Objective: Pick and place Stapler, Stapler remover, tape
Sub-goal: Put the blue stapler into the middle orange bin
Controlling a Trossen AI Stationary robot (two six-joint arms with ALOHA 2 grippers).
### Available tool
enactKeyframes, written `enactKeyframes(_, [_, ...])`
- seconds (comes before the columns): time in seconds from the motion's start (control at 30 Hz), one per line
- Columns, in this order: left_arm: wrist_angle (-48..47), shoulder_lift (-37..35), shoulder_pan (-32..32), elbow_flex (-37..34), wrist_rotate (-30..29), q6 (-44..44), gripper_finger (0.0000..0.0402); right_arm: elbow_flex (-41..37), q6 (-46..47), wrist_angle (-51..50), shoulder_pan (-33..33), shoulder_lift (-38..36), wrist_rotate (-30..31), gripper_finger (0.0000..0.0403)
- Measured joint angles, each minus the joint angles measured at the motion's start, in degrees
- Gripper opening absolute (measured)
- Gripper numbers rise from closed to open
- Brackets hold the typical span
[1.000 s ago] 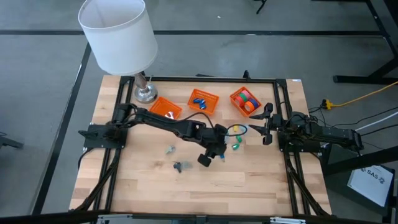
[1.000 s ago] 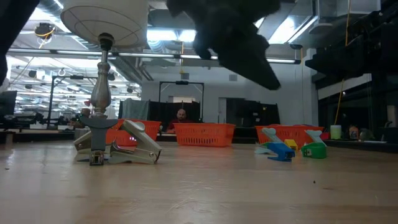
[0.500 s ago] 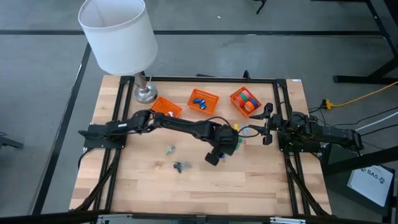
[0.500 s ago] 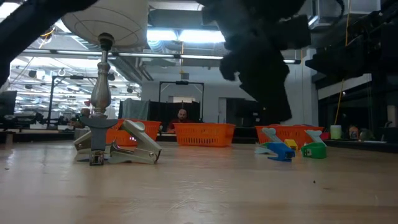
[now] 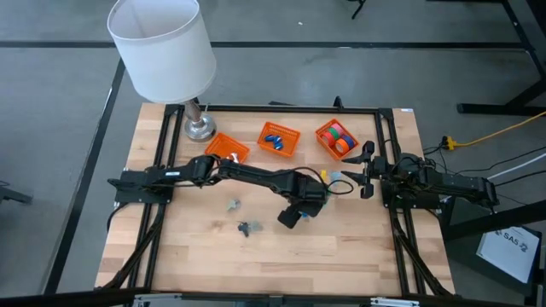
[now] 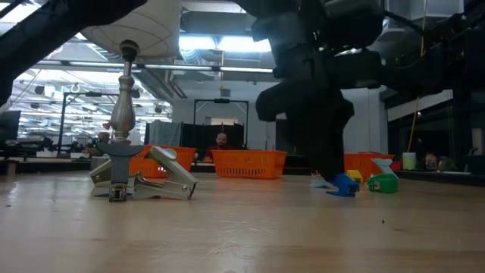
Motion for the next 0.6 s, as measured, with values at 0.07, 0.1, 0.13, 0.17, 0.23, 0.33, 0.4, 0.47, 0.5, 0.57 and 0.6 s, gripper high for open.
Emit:
enactKeyframes(0.07, [1.46, -0.07, -0.10, -0.77, 0.01, 1.47, 0.0228, 0.00, -0.02, 0.00, -0.01, 0.00, 0.00, 0.0188])
enactKeyframes(0.1, [1.95, -0.07, -0.16, -1.08, 0.02, 1.76, 0.0228, 0.00, 0.00, 0.00, 0.00, 0.00, 0.00, 0.0188])
enactKeyframes(0.13, [2.54, -0.07, -0.15, -1.42, 0.06, 1.98, 0.0228, 0.00, -0.02, 0.00, 0.00, 0.00, 0.00, 0.0188])
enactKeyframes(0.17, [3.18, -0.07, -0.12, -1.66, 0.28, 2.14, 0.0228, 0.02, 0.00, 0.00, 0.00, 0.00, 0.00, 0.0188])
enactKeyframes(0.23, [3.30, 0.38, -0.06, -1.87, 0.61, 2.26, 0.0228, 0.00, -0.01, 0.00, -0.01, 0.00, 0.00, 0.0188])
enactKeyframes(0.33, [3.46, 1.00, -0.03, -1.97, 0.53, 2.14, 0.0227, 0.00, -0.01, 0.00, 0.00, 0.00, 0.00, 0.0188])
enactKeyframes(0.4, [4.16, 1.42, -0.02, -1.86, 0.71, 2.16, 0.0224, 0.00, -0.01, 0.00, -0.01, 0.00, 0.00, 0.0188])
enactKeyframes(0.47, [4.11, 1.40, -0.02, -1.86, 0.74, 2.15, 0.0216, 0.02, -0.02, -0.03, -0.02, 0.00, 0.00, 0.0188])
enactKeyframes(0.5, [4.04, 1.40, -0.03, -1.86, 0.76, 2.17, 0.0209, 0.00, -0.02, 0.00, -0.02, 0.00, -0.02, 0.0188])
enactKeyframes(0.57, [3.96, 1.40, -0.06, -1.86, 0.85, 2.15, 0.0188, 0.01, -0.02, -0.01, -0.02, 0.00, 0.00, 0.0188])
enactKeyframes(0.6, [3.85, 1.40, -0.06, -1.86, 0.90, 2.13, 0.0175, 0.01, -0.02, 0.00, -0.01, 0.00, -0.01, 0.0188])
